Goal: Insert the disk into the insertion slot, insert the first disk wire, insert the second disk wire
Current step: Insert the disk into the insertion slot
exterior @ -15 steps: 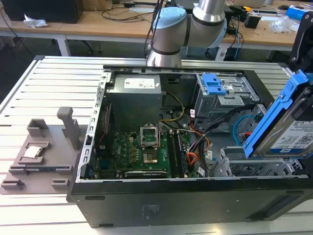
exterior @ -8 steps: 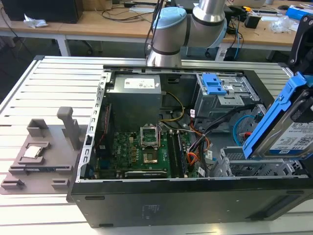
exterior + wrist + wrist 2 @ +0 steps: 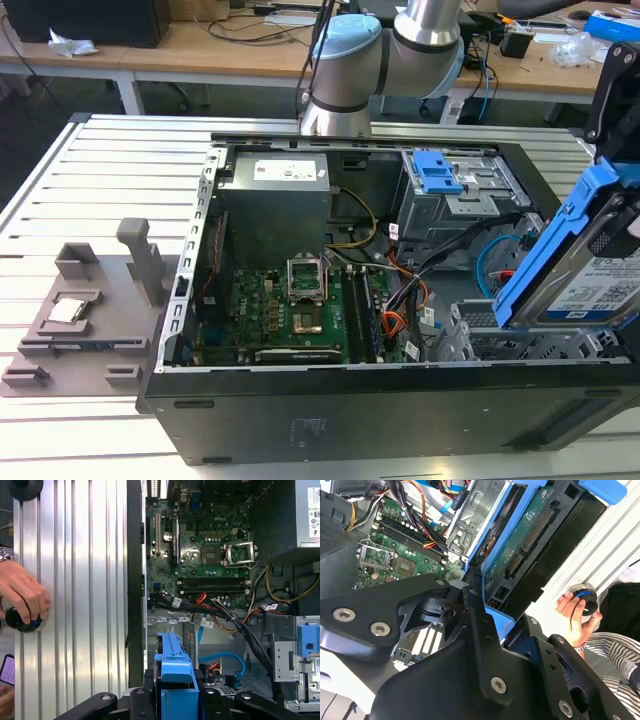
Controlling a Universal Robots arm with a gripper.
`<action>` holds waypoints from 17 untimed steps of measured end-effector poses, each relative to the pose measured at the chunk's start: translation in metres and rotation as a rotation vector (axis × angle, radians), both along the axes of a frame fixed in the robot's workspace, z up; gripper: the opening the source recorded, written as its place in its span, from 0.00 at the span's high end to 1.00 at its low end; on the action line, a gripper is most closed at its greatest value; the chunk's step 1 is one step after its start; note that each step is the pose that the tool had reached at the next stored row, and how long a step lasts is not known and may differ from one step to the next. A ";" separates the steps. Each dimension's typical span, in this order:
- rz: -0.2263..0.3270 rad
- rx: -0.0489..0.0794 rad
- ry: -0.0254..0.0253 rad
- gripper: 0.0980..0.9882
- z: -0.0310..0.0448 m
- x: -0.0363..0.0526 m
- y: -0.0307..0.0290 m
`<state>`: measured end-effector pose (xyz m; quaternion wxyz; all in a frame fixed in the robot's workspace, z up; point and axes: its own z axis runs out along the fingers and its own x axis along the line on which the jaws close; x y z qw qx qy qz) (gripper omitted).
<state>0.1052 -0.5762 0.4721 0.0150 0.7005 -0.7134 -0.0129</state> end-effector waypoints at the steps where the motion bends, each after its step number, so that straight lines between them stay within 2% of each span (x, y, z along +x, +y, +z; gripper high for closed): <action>1: 0.000 0.000 -0.0001 0.70 -0.0015 0.0000 0.0000; 17: 0.000 0.000 -0.0001 0.70 -0.0141 0.0000 0.0000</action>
